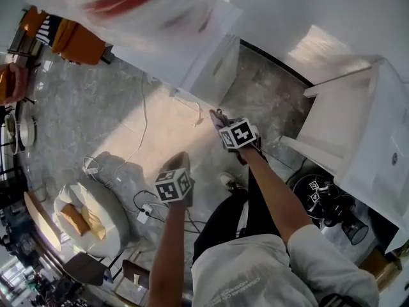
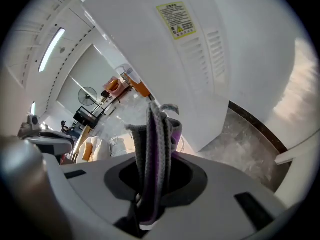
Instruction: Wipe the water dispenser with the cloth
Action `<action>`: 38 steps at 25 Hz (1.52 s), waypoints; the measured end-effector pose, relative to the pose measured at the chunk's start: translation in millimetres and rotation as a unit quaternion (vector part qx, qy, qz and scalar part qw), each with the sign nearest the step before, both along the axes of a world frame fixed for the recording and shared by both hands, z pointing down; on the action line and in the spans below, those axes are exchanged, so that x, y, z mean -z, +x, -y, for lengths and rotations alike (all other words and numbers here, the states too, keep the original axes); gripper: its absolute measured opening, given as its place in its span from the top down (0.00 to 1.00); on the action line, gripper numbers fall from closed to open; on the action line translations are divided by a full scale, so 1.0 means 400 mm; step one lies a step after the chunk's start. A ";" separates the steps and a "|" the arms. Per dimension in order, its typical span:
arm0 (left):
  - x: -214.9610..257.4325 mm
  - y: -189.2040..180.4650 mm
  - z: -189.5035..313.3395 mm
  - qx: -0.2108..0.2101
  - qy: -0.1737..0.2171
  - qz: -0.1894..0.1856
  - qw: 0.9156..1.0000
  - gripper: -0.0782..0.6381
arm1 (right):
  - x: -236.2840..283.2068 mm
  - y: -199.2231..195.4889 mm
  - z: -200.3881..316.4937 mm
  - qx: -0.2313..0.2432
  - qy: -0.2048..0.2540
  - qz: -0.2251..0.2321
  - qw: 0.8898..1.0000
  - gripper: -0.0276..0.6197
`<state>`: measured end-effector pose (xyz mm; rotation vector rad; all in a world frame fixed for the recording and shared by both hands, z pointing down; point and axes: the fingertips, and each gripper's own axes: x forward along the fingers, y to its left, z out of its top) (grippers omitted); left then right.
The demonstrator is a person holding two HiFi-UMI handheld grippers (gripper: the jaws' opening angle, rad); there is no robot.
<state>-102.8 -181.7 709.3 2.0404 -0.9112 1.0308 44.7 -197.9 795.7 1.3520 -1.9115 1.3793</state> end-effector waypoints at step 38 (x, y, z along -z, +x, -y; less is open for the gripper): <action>-0.502 0.687 0.186 -0.021 -0.121 -0.007 0.992 0.86 | -0.562 0.620 0.408 -0.174 -0.029 0.068 0.982 0.82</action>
